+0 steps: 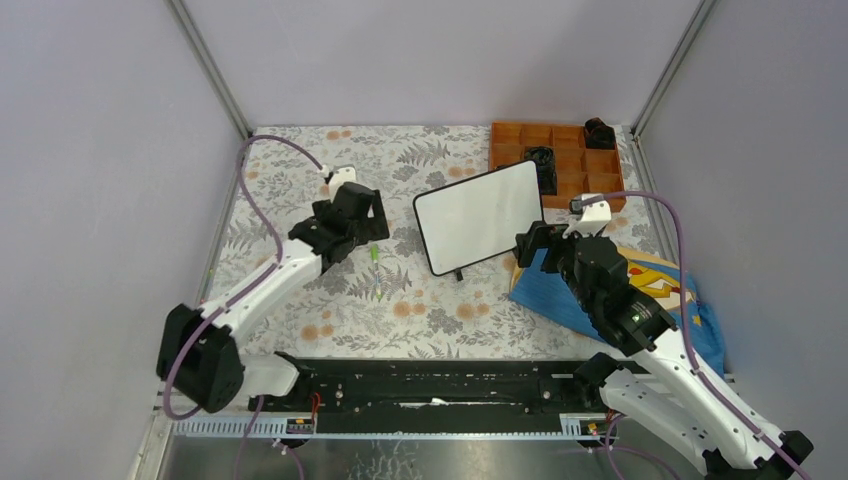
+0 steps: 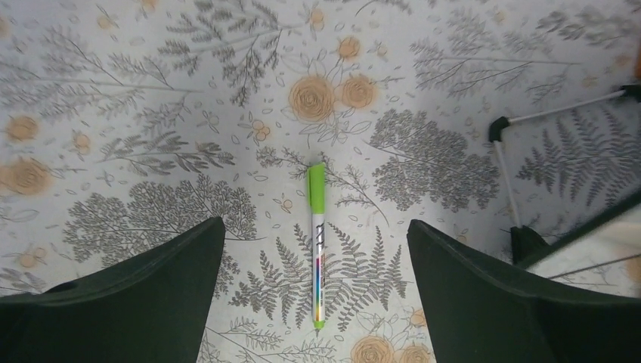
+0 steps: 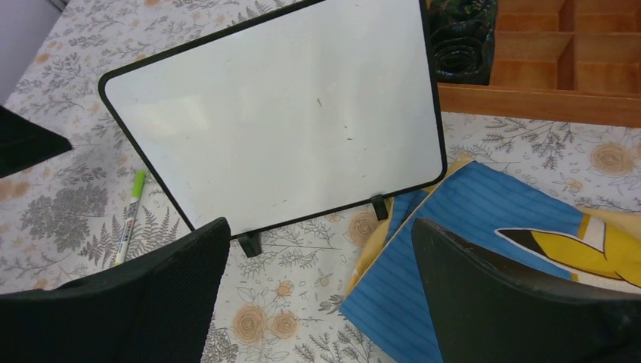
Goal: Write a sentence on the whiteboard
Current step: Move the whiteboard to the center of the board.
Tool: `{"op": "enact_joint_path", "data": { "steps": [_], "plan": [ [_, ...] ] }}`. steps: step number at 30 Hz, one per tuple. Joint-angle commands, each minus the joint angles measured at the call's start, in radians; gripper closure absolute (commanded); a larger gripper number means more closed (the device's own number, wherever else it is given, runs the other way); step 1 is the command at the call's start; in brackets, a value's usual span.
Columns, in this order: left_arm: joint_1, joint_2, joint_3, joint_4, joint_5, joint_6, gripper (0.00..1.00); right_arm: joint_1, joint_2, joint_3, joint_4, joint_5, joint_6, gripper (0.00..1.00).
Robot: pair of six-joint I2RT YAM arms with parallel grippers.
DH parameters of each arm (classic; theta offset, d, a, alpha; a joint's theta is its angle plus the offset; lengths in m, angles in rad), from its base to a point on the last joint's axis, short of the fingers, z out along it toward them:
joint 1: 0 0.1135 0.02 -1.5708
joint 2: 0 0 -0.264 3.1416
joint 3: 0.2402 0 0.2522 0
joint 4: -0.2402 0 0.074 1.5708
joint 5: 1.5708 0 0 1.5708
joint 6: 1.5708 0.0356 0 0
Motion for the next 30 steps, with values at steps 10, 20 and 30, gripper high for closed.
{"op": "enact_joint_path", "data": {
  "steps": [10,20,30],
  "plan": [
    [0.092,0.350,0.156,-0.019,0.203,-0.040,0.23,0.005,-0.036,-0.042,-0.008,-0.119,0.052,0.08],
    [0.116,0.494,0.202,-0.059,0.210,-0.015,0.33,0.005,-0.071,-0.053,-0.030,-0.106,0.048,0.09],
    [0.118,0.487,0.205,-0.073,0.191,-0.028,0.37,0.005,-0.066,-0.067,-0.018,-0.106,0.057,0.09]
  ]
}}
